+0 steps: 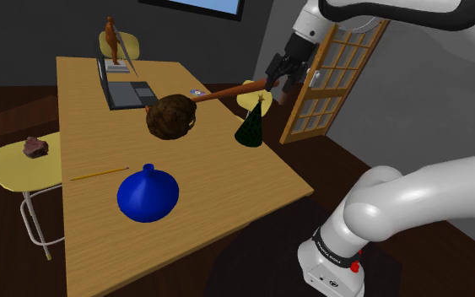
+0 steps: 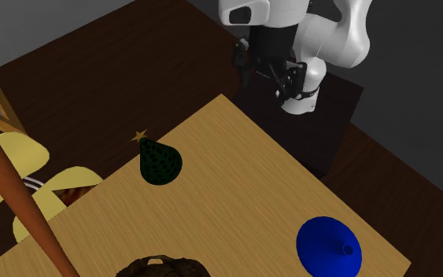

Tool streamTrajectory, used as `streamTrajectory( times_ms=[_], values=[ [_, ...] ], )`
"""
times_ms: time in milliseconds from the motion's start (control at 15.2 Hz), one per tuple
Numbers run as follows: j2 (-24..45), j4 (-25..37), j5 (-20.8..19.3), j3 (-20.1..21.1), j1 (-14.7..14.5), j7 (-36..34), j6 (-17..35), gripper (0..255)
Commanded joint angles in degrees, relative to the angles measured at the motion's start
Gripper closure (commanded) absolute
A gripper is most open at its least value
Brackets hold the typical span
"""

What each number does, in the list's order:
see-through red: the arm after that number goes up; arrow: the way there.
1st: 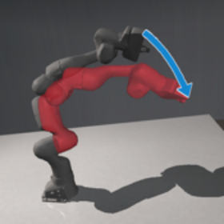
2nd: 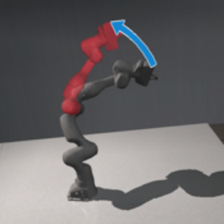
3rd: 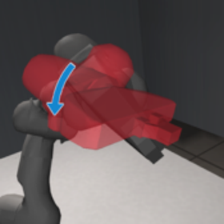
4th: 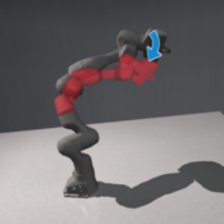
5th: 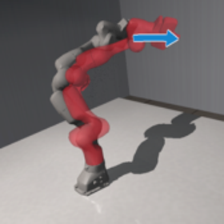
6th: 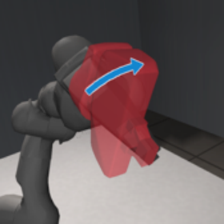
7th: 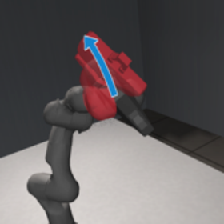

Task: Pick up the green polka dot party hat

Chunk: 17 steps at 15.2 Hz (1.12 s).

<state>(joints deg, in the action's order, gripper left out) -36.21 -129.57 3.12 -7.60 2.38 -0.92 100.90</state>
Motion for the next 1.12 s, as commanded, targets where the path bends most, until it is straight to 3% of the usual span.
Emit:
streamTrajectory(
  times_ms=[0, 528, 1056],
  values=[
    [3.03, 0.86, -0.98, -1.56, 0.34, 2.3, 1.68, 0],
    [16.69, 7.12, -3.13, -7.71, 1.46, 11.45, 7.37, 0],
    [32.57, 17.81, -1.68, -12.79, 2.95, 20.81, 10.94, 0]
  ],
)
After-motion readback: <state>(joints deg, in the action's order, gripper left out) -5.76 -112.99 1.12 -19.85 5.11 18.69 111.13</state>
